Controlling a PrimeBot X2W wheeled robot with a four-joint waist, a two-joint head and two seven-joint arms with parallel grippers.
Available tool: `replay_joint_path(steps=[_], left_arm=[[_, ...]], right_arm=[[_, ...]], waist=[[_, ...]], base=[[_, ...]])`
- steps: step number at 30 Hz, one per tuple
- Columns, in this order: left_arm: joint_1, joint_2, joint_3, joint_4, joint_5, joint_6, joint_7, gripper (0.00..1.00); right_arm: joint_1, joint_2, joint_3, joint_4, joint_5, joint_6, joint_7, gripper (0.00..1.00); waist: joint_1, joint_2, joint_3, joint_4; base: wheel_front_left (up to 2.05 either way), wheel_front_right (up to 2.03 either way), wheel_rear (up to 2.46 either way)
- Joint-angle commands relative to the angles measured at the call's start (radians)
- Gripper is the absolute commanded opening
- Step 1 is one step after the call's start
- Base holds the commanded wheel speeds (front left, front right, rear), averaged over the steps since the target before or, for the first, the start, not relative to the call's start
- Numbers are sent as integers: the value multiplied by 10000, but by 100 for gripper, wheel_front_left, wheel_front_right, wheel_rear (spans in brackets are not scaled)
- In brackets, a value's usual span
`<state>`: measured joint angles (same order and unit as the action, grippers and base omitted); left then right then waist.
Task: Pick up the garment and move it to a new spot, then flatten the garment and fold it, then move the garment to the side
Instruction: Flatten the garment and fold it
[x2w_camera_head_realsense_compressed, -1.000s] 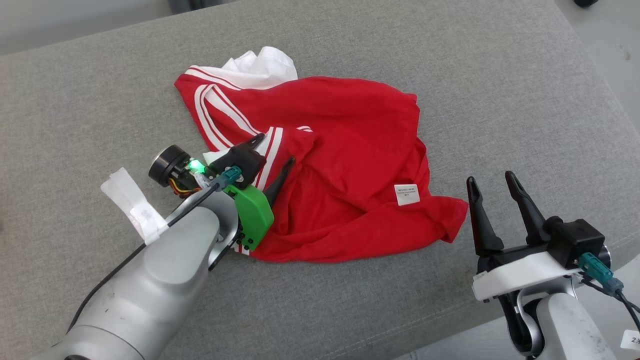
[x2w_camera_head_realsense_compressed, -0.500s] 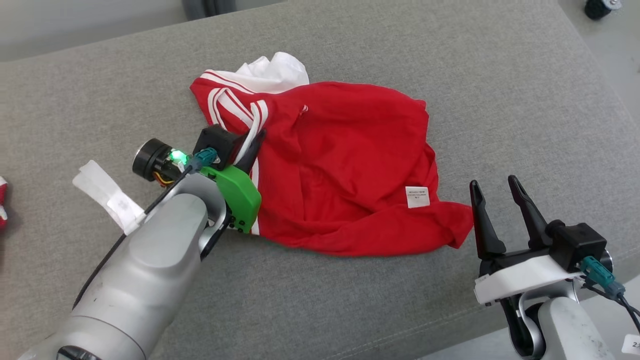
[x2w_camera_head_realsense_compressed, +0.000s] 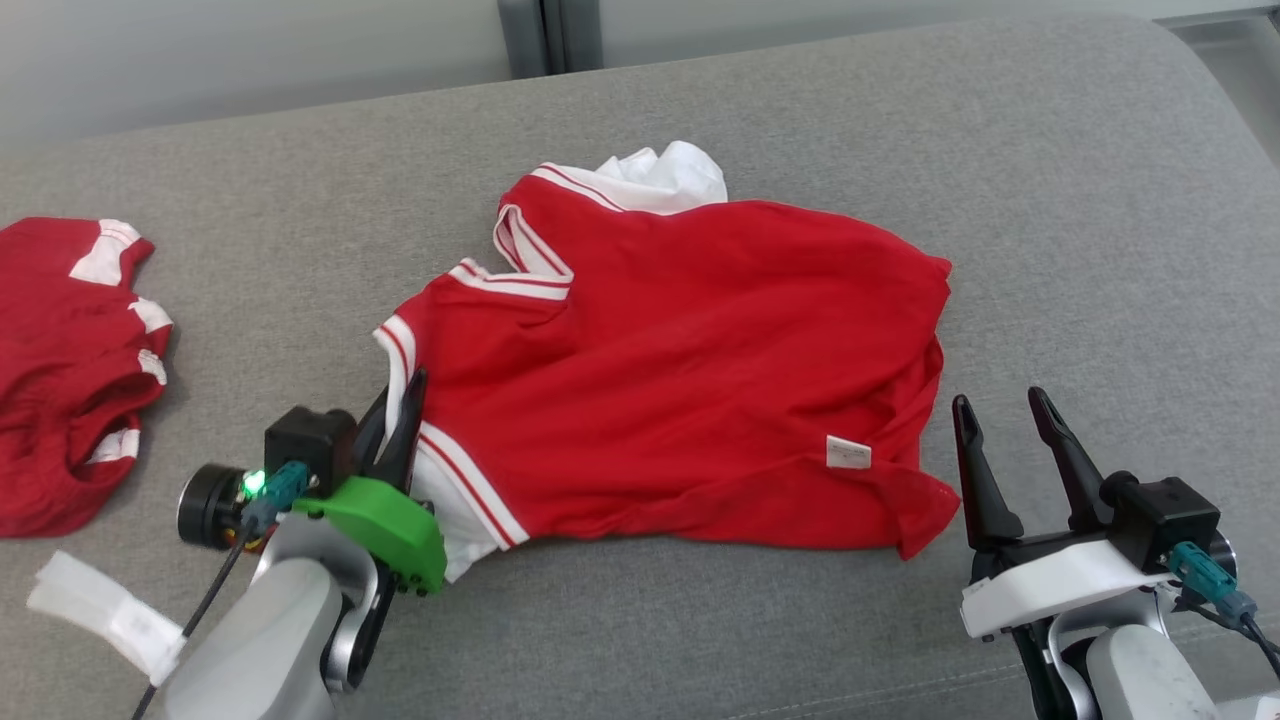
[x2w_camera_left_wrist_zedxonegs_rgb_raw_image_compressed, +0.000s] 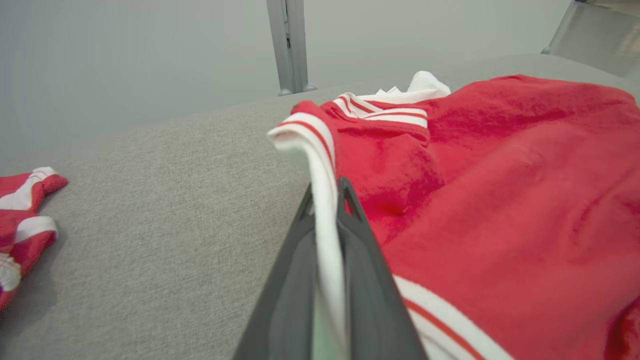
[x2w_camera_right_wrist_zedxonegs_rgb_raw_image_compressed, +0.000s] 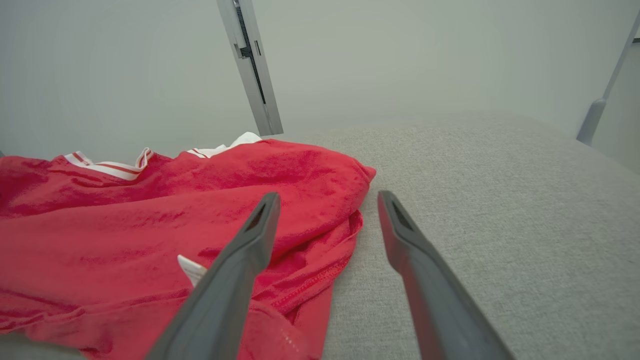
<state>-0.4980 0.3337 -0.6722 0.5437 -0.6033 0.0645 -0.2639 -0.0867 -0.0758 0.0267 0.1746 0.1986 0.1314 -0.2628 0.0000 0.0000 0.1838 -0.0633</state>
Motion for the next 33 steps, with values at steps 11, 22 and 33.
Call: replay_joint_path(steps=[11, 22, 33], left_arm=[[2520, 128, 838, -1400, -533, 857, -5, 100], [2919, -412, 2331, -2797, 838, 840, -5, 100], [3568, -1187, 4011, -3588, 2248, 253, -5, 100]], right_arm=[[104, -182, 73, 181, 113, -14, -28, 100], [151, -331, -91, 393, 49, -14, 254, 100], [-709, -560, 103, 1470, -110, -14, 989, 100]], waist=[[0, 0, -172, 589], [0, 0, -432, 830], [0, 0, -394, 1266]], base=[[0, 0, 0], [0, 0, 0], [0, 0, 0]])
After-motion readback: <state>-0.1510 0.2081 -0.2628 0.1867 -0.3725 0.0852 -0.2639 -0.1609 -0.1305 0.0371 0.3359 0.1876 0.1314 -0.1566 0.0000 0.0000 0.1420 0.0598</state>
